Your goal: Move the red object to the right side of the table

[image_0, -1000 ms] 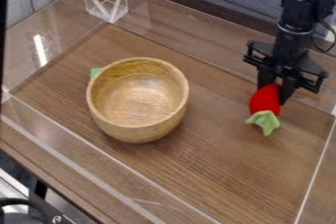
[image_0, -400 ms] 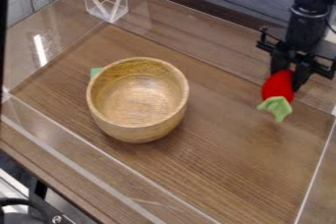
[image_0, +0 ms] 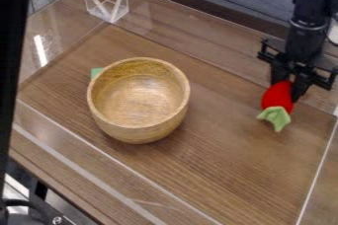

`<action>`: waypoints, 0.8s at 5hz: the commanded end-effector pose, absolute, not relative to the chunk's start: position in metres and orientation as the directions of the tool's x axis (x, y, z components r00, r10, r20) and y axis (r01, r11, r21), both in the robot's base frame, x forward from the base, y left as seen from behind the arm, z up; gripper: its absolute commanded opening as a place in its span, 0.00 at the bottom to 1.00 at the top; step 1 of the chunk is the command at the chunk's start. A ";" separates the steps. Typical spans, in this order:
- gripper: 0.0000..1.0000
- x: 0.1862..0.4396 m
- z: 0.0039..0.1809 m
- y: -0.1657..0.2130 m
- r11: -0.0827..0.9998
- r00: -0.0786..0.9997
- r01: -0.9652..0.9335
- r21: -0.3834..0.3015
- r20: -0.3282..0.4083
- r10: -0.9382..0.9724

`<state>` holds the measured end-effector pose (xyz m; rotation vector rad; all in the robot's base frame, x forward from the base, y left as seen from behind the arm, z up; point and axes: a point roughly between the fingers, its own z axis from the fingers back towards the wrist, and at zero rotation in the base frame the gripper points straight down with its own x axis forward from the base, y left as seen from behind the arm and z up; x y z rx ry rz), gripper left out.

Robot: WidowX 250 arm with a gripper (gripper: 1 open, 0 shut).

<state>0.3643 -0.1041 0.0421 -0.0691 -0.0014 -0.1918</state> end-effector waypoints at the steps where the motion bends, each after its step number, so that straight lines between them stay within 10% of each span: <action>1: 1.00 0.369 0.058 -0.098 0.971 0.973 0.223 -0.081 0.080 -0.216; 4: 1.00 0.353 0.084 -0.091 0.979 0.974 0.191 -0.075 0.135 -0.180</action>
